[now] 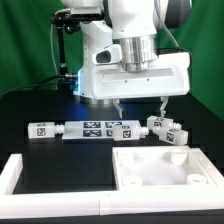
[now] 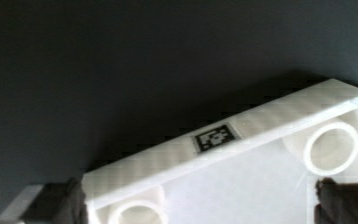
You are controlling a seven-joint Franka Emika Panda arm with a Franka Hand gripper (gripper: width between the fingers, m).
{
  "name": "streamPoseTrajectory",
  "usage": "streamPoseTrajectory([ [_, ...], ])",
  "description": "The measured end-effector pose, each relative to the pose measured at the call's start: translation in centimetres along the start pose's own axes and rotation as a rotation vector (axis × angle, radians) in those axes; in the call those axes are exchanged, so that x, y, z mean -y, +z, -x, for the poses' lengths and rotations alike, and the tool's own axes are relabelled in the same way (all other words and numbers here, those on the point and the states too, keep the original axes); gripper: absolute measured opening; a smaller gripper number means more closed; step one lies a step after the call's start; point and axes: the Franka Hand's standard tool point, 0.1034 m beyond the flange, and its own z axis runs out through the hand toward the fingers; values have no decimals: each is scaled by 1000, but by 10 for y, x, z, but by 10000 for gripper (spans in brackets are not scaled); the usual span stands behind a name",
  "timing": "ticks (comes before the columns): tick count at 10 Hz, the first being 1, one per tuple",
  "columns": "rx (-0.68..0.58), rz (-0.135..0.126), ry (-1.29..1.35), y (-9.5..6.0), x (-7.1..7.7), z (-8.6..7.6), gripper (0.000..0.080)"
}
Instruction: Assemble one leg
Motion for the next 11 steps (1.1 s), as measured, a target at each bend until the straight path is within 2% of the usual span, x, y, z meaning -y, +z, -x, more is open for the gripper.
streamPoseTrajectory([
  [2, 79, 9, 324, 6, -9, 10, 649],
  [4, 107, -22, 552, 14, -15, 9, 649],
  [5, 88, -30, 597, 8, -3, 9, 649],
  [8, 90, -31, 583, 9, -2, 10, 649],
  [9, 101, -61, 642, 13, -13, 12, 649],
  [11, 134, -97, 708, 20, -36, 31, 649],
])
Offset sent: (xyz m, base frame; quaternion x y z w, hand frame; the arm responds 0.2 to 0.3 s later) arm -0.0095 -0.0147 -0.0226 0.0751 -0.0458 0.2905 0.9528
